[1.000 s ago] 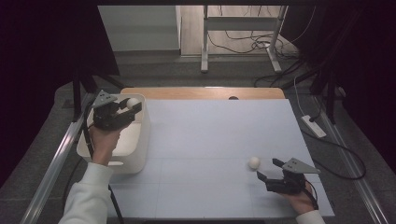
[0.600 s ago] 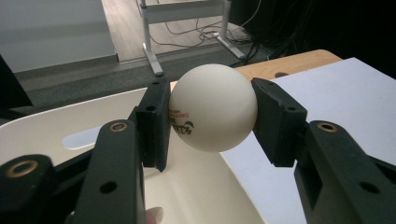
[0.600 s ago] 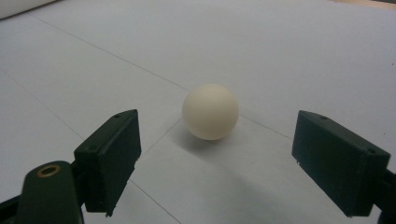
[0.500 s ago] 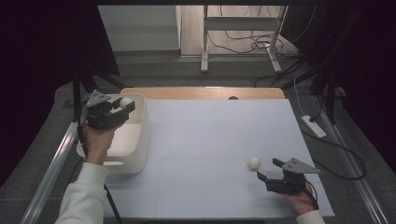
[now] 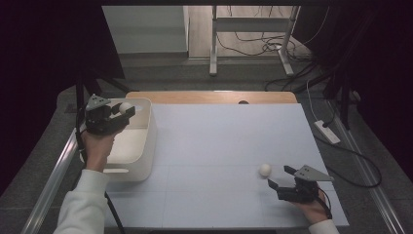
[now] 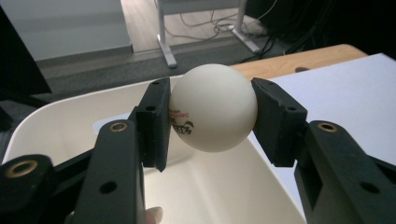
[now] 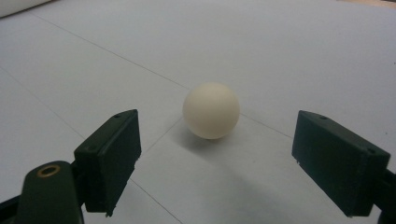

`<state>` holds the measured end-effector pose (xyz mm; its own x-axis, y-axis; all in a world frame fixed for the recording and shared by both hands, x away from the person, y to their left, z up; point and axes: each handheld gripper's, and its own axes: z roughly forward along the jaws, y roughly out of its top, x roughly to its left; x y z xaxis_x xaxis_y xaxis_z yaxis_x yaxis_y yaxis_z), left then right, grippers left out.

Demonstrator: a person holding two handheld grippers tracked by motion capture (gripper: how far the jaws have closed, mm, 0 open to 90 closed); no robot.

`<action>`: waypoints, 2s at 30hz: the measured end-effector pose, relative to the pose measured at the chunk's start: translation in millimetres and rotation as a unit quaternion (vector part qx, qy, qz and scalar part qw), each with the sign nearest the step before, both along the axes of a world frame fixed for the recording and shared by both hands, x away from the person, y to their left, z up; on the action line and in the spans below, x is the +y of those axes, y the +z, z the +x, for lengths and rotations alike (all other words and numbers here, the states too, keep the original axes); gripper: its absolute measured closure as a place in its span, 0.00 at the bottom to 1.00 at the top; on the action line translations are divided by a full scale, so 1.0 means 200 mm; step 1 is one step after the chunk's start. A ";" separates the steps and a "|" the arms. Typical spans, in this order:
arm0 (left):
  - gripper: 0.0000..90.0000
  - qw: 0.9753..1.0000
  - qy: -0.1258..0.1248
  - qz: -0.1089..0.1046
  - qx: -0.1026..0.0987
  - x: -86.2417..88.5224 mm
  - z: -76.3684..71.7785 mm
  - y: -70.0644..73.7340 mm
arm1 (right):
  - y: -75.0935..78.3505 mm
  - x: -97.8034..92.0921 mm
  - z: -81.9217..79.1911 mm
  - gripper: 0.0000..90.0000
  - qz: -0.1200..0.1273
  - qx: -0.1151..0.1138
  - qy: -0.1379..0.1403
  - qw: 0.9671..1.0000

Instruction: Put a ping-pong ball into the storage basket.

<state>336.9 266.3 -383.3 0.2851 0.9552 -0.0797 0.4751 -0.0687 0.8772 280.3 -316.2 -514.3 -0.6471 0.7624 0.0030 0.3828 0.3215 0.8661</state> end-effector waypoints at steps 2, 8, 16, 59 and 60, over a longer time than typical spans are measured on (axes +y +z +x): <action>0.56 1.000 0.003 0.007 0.007 0.00 0.01 -0.01 | 0.00 0.00 0.00 0.18 0.000 0.000 0.000 1.000; 0.56 0.999 0.010 0.020 0.031 0.00 0.05 -0.03 | 0.00 0.00 0.00 0.18 -0.001 -0.001 0.001 1.000; 0.56 0.997 0.016 0.038 0.070 0.01 0.11 -0.07 | 0.00 0.00 0.00 0.18 -0.001 -0.001 0.001 1.000; 0.20 0.996 -0.004 0.008 0.089 0.02 0.16 -0.08 | -0.01 0.00 0.00 0.18 -0.005 0.001 0.001 1.000; 0.20 0.996 -0.009 0.005 0.085 0.02 0.16 -0.07 | -0.01 0.00 0.00 0.18 -0.004 0.001 0.001 1.000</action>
<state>368.6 269.4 -398.1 0.2857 0.9510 -0.1183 0.6151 -0.0873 0.7836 280.9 -315.9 -515.3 -0.6490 0.7608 -0.0026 0.3836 0.3301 0.8625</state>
